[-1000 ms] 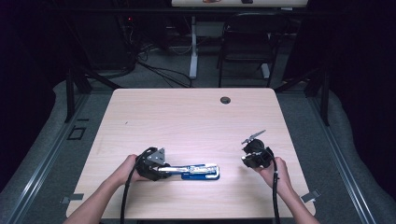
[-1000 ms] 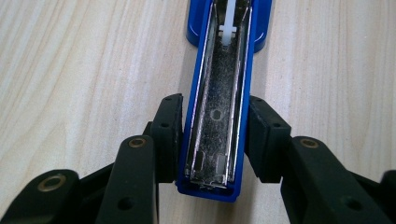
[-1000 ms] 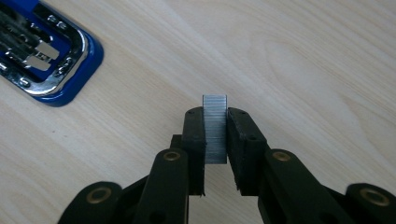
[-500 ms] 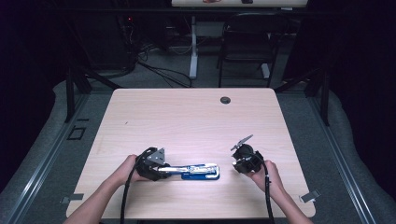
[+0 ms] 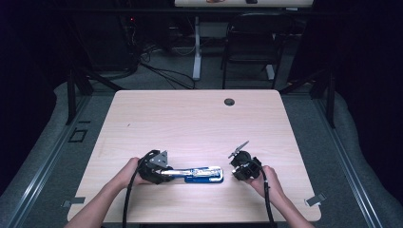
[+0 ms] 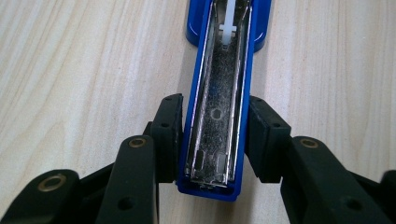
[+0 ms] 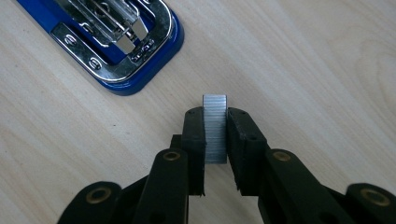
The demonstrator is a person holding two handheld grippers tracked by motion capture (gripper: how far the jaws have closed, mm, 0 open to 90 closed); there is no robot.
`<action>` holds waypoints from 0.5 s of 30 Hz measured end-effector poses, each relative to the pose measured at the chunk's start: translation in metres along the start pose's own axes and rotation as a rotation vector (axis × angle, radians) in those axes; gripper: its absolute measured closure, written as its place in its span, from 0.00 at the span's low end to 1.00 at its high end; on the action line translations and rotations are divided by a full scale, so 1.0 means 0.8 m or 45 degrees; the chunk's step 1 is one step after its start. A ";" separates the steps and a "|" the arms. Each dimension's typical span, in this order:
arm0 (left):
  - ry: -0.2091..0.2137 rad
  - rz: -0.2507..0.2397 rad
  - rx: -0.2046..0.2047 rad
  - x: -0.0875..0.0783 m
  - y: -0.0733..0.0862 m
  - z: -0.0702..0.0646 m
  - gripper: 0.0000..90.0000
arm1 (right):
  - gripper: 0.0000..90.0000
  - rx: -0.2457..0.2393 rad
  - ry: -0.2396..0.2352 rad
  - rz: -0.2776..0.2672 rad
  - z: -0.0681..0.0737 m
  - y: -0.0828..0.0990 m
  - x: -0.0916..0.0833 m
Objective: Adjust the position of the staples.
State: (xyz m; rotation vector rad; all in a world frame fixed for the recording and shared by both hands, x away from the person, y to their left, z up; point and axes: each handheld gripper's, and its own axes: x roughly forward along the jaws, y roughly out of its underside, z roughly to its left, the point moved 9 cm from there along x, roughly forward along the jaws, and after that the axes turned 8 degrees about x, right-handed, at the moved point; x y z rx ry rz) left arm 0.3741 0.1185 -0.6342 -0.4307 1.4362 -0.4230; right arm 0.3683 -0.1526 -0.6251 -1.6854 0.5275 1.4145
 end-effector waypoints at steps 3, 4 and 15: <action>-0.001 0.001 0.000 0.000 0.000 0.000 0.67 | 0.86 -0.005 0.004 0.009 0.001 0.001 0.003; 0.000 0.002 0.000 0.000 0.000 0.000 0.67 | 0.86 -0.002 0.000 0.013 0.002 0.001 0.003; 0.002 0.000 0.002 0.001 0.000 0.000 0.67 | 0.84 -0.014 0.018 0.008 0.001 -0.004 0.004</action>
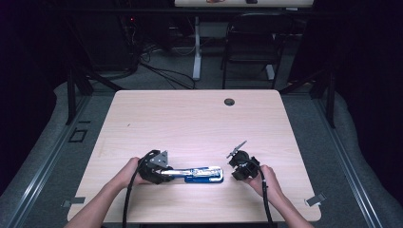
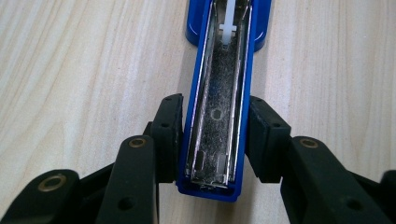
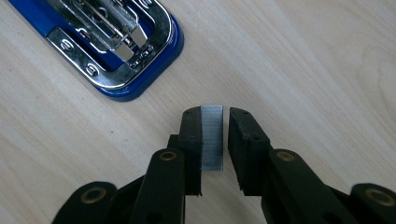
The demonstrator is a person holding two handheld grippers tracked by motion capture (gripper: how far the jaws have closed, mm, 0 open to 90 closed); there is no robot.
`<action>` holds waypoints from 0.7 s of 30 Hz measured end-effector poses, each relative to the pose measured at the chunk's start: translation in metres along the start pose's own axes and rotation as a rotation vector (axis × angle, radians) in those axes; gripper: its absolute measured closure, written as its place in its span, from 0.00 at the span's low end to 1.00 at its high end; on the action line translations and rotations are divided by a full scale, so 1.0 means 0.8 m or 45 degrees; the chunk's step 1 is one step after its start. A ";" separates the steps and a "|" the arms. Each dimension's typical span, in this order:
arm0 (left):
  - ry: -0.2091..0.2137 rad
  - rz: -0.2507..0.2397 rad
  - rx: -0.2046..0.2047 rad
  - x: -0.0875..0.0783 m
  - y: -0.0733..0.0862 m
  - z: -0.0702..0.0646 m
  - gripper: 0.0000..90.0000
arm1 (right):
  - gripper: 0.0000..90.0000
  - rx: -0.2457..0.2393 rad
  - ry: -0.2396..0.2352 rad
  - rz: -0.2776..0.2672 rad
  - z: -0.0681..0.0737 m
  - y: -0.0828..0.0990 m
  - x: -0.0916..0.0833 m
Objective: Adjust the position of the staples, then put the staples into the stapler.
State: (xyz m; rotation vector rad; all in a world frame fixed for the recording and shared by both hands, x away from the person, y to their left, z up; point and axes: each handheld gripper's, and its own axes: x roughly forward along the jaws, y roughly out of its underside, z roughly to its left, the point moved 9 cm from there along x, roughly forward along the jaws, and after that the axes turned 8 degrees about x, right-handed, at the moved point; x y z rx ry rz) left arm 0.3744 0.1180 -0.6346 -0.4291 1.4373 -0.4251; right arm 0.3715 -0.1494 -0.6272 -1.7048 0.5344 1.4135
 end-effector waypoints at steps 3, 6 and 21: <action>0.003 0.001 0.001 0.000 0.000 0.000 0.67 | 0.85 0.004 0.002 0.001 0.001 -0.004 0.002; 0.005 0.002 0.001 0.000 0.000 0.000 0.67 | 0.86 -0.006 0.009 0.018 0.001 -0.005 0.005; 0.005 0.009 0.004 0.001 0.001 0.000 0.67 | 0.87 0.020 -0.038 -0.089 -0.007 -0.011 -0.014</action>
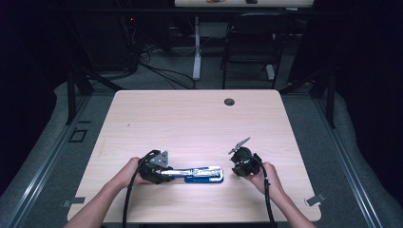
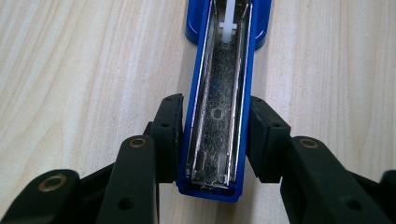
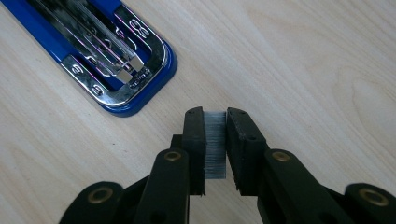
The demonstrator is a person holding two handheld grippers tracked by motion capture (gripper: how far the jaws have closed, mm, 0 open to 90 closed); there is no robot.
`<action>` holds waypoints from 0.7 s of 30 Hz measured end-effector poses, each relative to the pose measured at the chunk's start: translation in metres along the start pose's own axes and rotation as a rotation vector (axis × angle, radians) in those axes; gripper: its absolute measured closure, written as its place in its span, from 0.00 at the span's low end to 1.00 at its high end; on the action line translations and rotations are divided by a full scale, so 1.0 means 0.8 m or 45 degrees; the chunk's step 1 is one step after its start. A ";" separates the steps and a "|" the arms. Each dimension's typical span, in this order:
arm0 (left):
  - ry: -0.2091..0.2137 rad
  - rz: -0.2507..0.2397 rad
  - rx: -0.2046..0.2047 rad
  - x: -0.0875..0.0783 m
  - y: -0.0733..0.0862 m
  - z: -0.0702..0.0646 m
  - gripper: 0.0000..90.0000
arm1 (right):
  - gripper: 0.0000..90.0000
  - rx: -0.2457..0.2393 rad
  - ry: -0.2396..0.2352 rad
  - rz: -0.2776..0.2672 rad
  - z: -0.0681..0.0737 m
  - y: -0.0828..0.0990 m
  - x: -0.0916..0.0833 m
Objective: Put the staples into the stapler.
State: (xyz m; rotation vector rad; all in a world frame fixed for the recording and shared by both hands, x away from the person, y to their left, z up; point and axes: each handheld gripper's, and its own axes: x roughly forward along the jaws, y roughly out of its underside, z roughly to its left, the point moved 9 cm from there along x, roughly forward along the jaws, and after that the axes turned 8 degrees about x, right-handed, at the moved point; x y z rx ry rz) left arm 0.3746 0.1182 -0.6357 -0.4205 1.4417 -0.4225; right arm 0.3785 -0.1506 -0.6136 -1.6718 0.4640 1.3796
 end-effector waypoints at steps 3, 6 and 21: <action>0.000 -0.002 -0.002 0.001 0.000 0.000 0.67 | 0.87 0.001 -0.020 -0.019 -0.002 -0.001 -0.003; -0.002 -0.002 -0.001 0.001 0.000 0.000 0.67 | 0.87 -0.009 -0.030 -0.049 -0.003 -0.004 -0.006; -0.008 -0.003 -0.002 0.002 0.001 0.000 0.67 | 0.87 -0.104 -0.058 -0.102 0.003 -0.022 -0.011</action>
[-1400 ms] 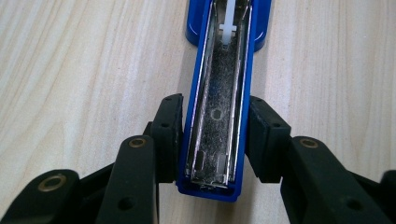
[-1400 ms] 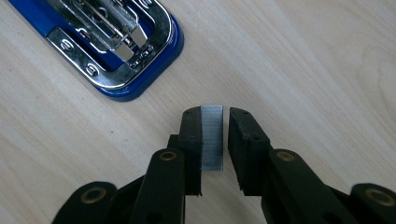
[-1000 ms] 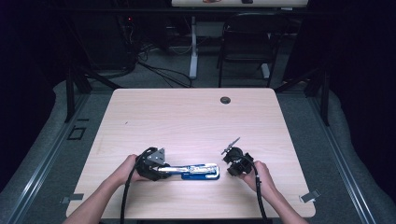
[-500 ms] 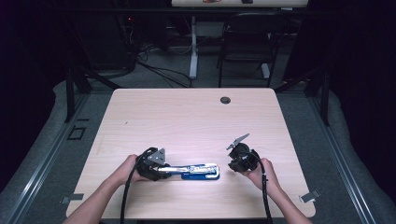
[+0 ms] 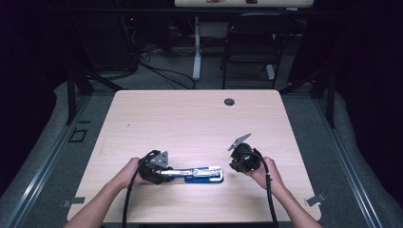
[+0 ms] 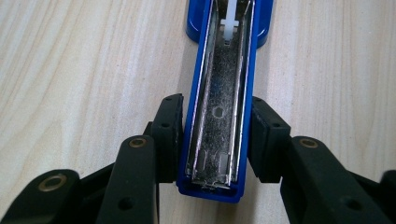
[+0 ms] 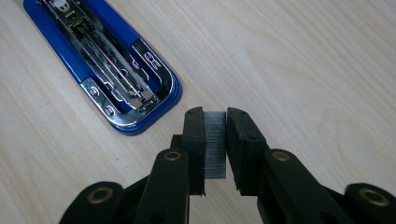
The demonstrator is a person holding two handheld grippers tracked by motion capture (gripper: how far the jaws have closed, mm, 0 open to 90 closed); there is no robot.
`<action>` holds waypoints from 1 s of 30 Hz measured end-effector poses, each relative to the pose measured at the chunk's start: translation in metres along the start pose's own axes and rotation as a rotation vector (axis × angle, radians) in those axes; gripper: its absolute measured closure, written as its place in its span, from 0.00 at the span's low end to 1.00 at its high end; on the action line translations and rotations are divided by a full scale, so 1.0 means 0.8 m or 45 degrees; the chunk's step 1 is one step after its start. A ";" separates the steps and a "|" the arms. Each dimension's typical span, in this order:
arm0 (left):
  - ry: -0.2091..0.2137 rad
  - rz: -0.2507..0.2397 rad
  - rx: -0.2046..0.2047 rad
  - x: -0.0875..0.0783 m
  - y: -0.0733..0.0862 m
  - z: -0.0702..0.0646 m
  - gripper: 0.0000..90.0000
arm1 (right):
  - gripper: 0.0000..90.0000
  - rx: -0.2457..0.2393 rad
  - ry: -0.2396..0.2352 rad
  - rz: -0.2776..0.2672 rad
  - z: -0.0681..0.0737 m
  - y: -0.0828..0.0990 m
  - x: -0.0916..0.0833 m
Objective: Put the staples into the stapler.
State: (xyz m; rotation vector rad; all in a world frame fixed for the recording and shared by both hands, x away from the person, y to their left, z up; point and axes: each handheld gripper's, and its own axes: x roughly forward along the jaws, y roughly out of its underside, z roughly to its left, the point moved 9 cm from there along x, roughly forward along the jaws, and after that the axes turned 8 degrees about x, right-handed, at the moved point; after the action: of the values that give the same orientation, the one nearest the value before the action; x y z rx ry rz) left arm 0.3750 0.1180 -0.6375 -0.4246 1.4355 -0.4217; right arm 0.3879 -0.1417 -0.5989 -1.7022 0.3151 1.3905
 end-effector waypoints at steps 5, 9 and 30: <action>0.009 0.001 0.004 0.000 0.001 0.000 0.68 | 0.87 -0.054 -0.027 -0.021 0.003 -0.013 -0.001; 0.012 0.002 0.004 0.001 0.001 0.000 0.68 | 0.87 -0.131 -0.023 -0.014 0.006 -0.025 -0.005; 0.019 -0.002 -0.001 0.002 0.001 0.000 0.68 | 0.87 -0.427 -0.176 -0.017 0.053 -0.065 -0.002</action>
State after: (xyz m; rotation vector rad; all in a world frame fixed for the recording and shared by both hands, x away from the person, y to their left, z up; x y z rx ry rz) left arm 0.3750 0.1182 -0.6393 -0.4238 1.4503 -0.4261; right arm 0.3945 -0.0801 -0.5719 -1.8572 -0.0093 1.6106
